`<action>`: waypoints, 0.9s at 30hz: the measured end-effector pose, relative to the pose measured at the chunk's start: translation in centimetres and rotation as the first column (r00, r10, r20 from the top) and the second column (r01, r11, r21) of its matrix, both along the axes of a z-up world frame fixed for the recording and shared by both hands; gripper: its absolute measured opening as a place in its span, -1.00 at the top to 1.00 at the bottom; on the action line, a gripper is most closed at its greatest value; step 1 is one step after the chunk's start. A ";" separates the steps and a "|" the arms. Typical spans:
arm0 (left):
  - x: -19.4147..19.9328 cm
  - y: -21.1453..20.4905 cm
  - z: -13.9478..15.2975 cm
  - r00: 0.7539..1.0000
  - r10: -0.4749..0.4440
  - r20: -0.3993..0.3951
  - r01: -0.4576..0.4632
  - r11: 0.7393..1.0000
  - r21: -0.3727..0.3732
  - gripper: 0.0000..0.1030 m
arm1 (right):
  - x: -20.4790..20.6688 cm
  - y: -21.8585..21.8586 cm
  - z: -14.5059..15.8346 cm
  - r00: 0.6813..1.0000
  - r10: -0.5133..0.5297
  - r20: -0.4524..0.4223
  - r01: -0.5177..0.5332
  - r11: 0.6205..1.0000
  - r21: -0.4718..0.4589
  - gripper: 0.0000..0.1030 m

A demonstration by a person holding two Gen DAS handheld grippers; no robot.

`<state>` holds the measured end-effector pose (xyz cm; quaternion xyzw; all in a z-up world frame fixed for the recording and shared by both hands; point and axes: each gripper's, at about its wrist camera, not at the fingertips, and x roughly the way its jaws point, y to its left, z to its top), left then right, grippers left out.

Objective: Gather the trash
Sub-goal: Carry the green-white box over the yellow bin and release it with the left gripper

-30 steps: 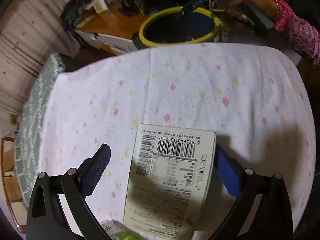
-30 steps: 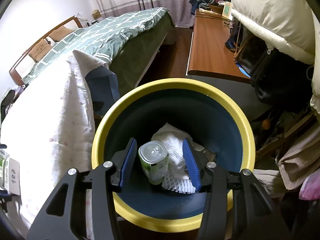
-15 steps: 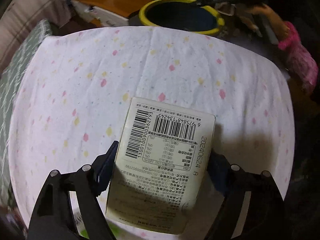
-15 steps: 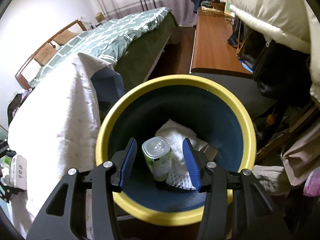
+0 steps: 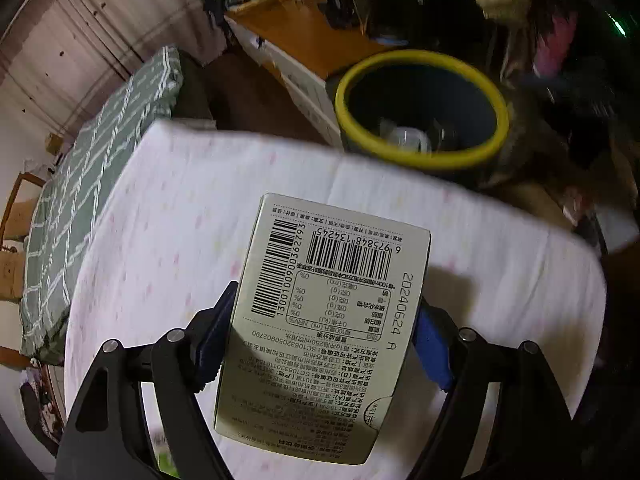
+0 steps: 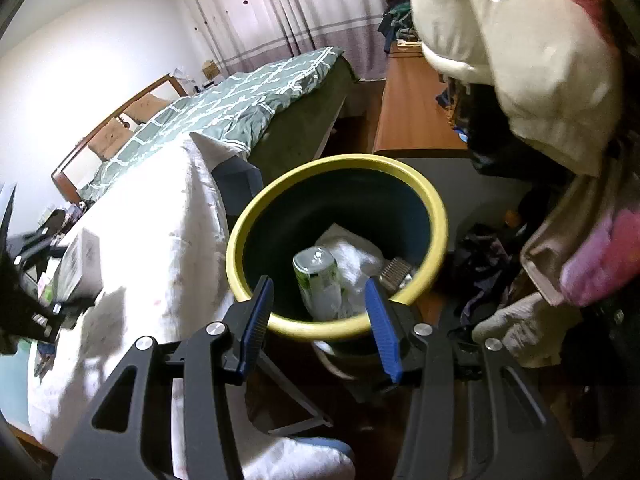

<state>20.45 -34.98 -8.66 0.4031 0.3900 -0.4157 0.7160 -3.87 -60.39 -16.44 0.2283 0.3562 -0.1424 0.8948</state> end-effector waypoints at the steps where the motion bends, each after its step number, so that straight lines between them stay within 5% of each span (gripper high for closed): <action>1: -0.2 -1.4 0.2 1.000 -0.002 0.004 0.002 1.000 -0.010 -0.51 | -0.4 -0.1 0.0 1.000 -0.005 0.000 0.005 1.000 -0.001 0.10; 10: -1.7 -14.0 0.4 0.997 -0.066 -0.031 0.063 0.995 -0.080 -0.51 | -5.0 -2.5 -0.5 0.996 -0.085 0.004 0.084 0.996 0.008 0.10; 19: -2.6 -25.3 -2.6 0.994 -0.086 -0.071 0.077 0.991 -0.112 -0.52 | -7.4 -3.9 -1.2 0.992 -0.130 -0.011 0.130 0.991 0.014 0.10; 23: -1.6 -27.6 -3.6 0.996 -0.036 -0.082 0.025 0.990 -0.137 -0.68 | -7.2 -4.1 -1.5 0.991 -0.130 -0.018 0.130 0.991 0.020 0.10; 27: -0.7 -25.6 -1.7 0.992 0.029 -0.127 -0.058 0.973 -0.225 -0.77 | -6.7 -3.7 -1.4 0.993 -0.115 -0.022 0.116 0.993 0.020 0.10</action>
